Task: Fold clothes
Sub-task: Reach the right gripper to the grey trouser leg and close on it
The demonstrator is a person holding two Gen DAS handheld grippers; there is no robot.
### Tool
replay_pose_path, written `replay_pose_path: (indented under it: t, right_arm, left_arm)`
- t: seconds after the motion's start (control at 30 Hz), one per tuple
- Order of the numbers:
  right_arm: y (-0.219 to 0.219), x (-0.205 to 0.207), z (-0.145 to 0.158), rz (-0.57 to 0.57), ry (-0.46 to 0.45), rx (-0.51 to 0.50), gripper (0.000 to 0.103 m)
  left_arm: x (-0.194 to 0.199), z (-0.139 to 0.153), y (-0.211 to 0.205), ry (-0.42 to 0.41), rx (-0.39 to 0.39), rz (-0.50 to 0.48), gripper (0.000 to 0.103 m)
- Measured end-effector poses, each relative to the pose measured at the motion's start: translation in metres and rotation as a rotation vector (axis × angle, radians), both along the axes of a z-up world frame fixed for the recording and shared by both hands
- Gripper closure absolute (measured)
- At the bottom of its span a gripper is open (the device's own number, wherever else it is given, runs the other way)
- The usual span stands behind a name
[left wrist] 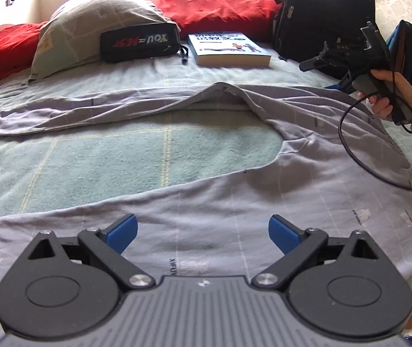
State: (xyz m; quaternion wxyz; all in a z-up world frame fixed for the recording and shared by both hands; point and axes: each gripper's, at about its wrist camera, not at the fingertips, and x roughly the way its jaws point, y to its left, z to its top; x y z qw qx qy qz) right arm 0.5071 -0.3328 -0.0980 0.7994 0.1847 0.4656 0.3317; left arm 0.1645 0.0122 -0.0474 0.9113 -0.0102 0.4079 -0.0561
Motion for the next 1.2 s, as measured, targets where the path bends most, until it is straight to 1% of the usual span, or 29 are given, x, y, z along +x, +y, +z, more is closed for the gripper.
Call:
replay_pose_path:
  t: [0.07, 0.13, 0.23, 0.3, 0.4, 0.57, 0.6, 0.63, 0.67, 0.73, 0.8, 0.83, 0.87, 0.9, 0.93, 0.97, 1.03, 1.13, 1.2]
  right_arm:
    - [0.003, 0.001, 0.001, 0.047, 0.013, -0.007, 0.0]
    - [0.002, 0.004, 0.0, 0.071, 0.03, -0.016, 0.0]
    - [0.0, 0.008, 0.003, 0.086, 0.055, 0.0, 0.0]
    - [0.003, 0.007, 0.005, 0.131, 0.059, 0.029, 0.0]
    - [0.004, 0.013, 0.0, 0.143, 0.072, 0.049, 0.0]
    - [0.005, 0.022, -0.011, 0.158, 0.096, 0.08, 0.001]
    - [0.005, 0.024, -0.013, 0.161, 0.101, 0.087, 0.003]
    - [0.005, 0.026, -0.015, 0.164, 0.106, 0.093, 0.009]
    - [0.002, 0.025, -0.015, 0.156, 0.107, 0.09, 0.02]
    - [-0.008, 0.021, -0.015, 0.151, 0.117, 0.087, 0.031]
    - [-0.018, 0.015, -0.018, 0.177, 0.144, 0.109, 0.032]
    - [-0.022, 0.012, -0.019, 0.192, 0.153, 0.117, 0.036]
    - [-0.025, 0.013, -0.022, 0.188, 0.162, 0.123, 0.041]
    - [-0.028, 0.014, -0.025, 0.18, 0.171, 0.13, 0.044]
    - [-0.03, 0.018, -0.028, 0.168, 0.179, 0.135, 0.05]
    - [-0.029, 0.021, -0.03, 0.16, 0.178, 0.134, 0.053]
    - [-0.023, 0.026, -0.029, 0.16, 0.151, 0.125, 0.053]
    - [-0.011, 0.028, -0.021, 0.187, 0.092, 0.061, 0.053]
    - [-0.007, 0.026, -0.018, 0.206, 0.076, 0.025, 0.055]
  left_arm:
    - [0.001, -0.001, -0.002, 0.008, 0.001, -0.004, 0.006]
    - [0.001, -0.002, -0.005, 0.011, -0.001, -0.011, 0.006]
    - [0.002, 0.0, -0.01, 0.005, -0.025, -0.038, 0.006]
    - [0.004, 0.003, -0.014, -0.005, -0.03, -0.056, 0.006]
    - [0.007, 0.001, -0.021, -0.005, -0.038, -0.07, 0.006]
    - [0.009, -0.007, -0.033, 0.028, -0.033, -0.093, 0.006]
    - [0.009, -0.009, -0.034, 0.033, -0.033, -0.095, 0.006]
    - [0.009, -0.01, -0.035, 0.035, -0.032, -0.096, 0.006]
    - [0.009, -0.01, -0.036, 0.035, -0.029, -0.099, 0.006]
    - [0.008, -0.01, -0.037, 0.033, -0.029, -0.104, 0.006]
    - [0.008, -0.011, -0.036, 0.034, -0.037, -0.102, 0.006]
    - [0.009, -0.011, -0.036, 0.035, -0.038, -0.1, 0.006]
    - [0.01, -0.012, -0.036, 0.037, -0.037, -0.098, 0.006]
    - [0.01, -0.013, -0.037, 0.04, -0.034, -0.097, 0.006]
    - [0.01, -0.013, -0.038, 0.042, -0.03, -0.098, 0.006]
    - [0.01, -0.014, -0.04, 0.043, -0.026, -0.101, 0.006]
    - [0.009, -0.014, -0.041, 0.042, -0.022, -0.108, 0.006]
    - [0.008, -0.014, -0.041, 0.042, -0.023, -0.106, 0.006]
    - [0.007, -0.014, -0.041, 0.043, -0.024, -0.105, 0.006]
